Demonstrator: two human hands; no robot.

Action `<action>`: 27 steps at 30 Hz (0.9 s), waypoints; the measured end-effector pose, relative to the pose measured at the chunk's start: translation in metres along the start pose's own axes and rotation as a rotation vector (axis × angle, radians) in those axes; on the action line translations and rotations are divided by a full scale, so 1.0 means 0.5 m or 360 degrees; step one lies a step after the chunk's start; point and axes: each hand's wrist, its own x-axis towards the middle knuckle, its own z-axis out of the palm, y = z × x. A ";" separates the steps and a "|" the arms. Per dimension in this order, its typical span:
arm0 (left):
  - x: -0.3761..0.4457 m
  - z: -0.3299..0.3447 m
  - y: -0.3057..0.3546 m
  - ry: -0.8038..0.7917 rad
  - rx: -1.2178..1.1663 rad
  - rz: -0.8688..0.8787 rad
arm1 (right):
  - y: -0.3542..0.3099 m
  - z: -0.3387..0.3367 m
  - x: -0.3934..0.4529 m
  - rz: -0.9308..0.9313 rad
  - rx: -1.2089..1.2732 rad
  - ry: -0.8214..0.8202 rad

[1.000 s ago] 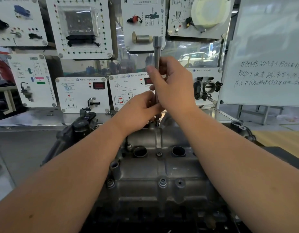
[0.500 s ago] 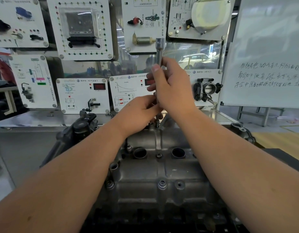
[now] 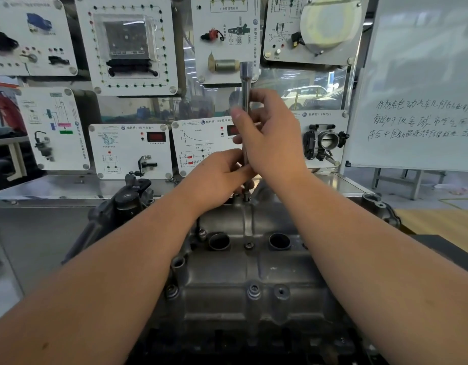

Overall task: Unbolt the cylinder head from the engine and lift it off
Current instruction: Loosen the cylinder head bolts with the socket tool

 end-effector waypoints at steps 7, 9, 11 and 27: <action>0.000 0.003 -0.002 0.0008 -0.0057 -0.0098 | 0.004 -0.002 0.006 0.0034 -0.0017 0.0004; 0.000 0.001 0.002 0.0011 -0.0031 -0.0079 | 0.002 -0.003 0.005 0.0045 0.0054 0.0000; -0.001 0.001 0.006 0.0029 -0.0022 -0.0044 | 0.004 -0.003 0.004 0.0045 0.0069 0.0024; 0.000 0.002 0.002 0.0072 -0.0035 -0.0053 | -0.002 -0.004 0.001 0.0021 0.0036 -0.0010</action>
